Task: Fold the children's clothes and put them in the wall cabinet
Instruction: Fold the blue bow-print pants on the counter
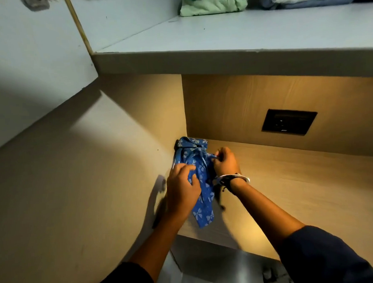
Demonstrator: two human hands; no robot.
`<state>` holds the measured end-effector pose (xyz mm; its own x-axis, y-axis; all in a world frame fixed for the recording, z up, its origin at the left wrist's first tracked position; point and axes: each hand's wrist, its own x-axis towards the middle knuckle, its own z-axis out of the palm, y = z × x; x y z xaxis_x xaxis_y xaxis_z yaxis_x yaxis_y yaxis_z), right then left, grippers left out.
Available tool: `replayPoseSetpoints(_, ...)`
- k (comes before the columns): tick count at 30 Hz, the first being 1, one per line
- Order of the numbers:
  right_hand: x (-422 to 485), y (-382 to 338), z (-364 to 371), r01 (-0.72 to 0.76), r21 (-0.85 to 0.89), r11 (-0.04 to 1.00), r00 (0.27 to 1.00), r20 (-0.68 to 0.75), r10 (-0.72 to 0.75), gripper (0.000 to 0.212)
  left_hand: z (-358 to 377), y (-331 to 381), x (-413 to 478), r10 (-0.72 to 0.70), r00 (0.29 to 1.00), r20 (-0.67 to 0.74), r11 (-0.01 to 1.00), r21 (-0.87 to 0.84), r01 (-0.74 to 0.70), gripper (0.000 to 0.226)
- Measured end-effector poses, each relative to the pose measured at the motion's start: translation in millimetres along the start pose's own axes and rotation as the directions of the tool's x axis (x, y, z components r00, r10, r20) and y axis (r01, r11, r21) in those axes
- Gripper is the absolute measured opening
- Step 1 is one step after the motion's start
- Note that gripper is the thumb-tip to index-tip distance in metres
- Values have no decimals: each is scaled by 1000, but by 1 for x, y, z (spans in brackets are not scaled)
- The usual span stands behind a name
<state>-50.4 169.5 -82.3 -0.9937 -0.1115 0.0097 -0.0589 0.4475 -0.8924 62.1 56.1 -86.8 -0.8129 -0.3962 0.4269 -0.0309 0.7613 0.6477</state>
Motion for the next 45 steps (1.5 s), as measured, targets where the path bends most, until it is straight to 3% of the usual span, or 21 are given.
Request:
replayPoseSetpoints(3,-18,-42,-57,378,31,925,919,104,-379,14,-14,42,29,221,975,-24,960,-171,-222,48)
replayPoseSetpoints(4,-26,-56,-79,481,-14,877,863,184,-471,15,-20,55,41,256,966,36,937,-256,-239,59)
replayPoseSetpoints(6,-48,-83,-123,604,-68,794,757,358,-546,17,-42,78,60,270,904,330,860,-505,-73,74)
replayPoseSetpoints(8,-75,-107,-163,652,-84,753,682,499,-535,22,-60,97,75,388,726,568,759,-644,98,74)
replayPoseSetpoints(10,-100,-125,-195,656,-94,749,642,591,-488,27,-70,117,80,487,492,721,751,-634,185,66)
replayPoseSetpoints(12,-122,-134,-222,630,-105,770,649,616,-447,31,-70,142,69,545,241,803,771,-593,233,54)
replayPoseSetpoints(13,-132,-135,-235,601,-112,791,673,605,-426,32,-65,150,60,556,170,814,773,-581,255,51)
replayPoseSetpoints(16,-161,-126,-268,495,-111,862,763,530,-370,33,-53,163,24,552,62,832,789,-544,286,47)
replayPoseSetpoints(18,-181,-113,-287,445,-125,887,805,489,-336,30,-53,169,-2,518,71,852,825,-520,223,38)
replayPoseSetpoints(20,-196,-101,-302,443,-218,869,843,432,-321,29,-57,171,-24,419,134,898,895,-433,110,31)
replayPoseSetpoints(21,-205,-95,-311,449,-285,847,861,392,-324,28,-60,171,-36,364,198,910,925,-378,39,28)
replayPoseSetpoints(23,-223,-82,-326,428,-415,803,896,310,-318,30,-70,174,-56,315,391,865,948,-307,-87,21)
replayPoseSetpoints(24,-232,-76,-333,410,-481,775,910,276,-310,31,-78,177,-66,318,481,817,946,-307,-104,17)
replayPoseSetpoints(26,-249,-63,-344,367,-587,722,930,231,-286,35,-95,186,-82,330,581,744,931,-357,-71,10)
replayPoseSetpoints(30,-280,-52,-356,338,-687,643,940,221,-258,20,-120,211,-115,338,669,662,923,-372,-99,23)
replayPoseSetpoints(36,-302,-49,-362,296,-788,540,945,159,-285,14,-135,233,-141,230,816,530,935,-354,-33,24)
replayPoseSetpoints(37,-304,-50,-363,311,-761,569,945,182,-273,15,-136,237,-144,206,849,486,939,-342,-32,24)
replayPoseSetpoints(38,-306,-51,-365,332,-667,667,943,232,-237,17,-137,239,-148,193,876,442,940,-338,-37,24)
replayPoseSetpoints(40,-311,-53,-371,315,-353,881,909,380,-173,22,-146,243,-150,218,884,413,932,-358,-63,21)
replayPoseSetpoints(41,-315,-53,-377,295,-225,929,883,435,-176,22,-155,243,-150,251,868,428,920,-384,-77,18)
replayPoseSetpoints(45,-329,-51,-399,240,123,963,809,522,-269,10,-205,242,-147,366,740,564,864,-501,-45,16)
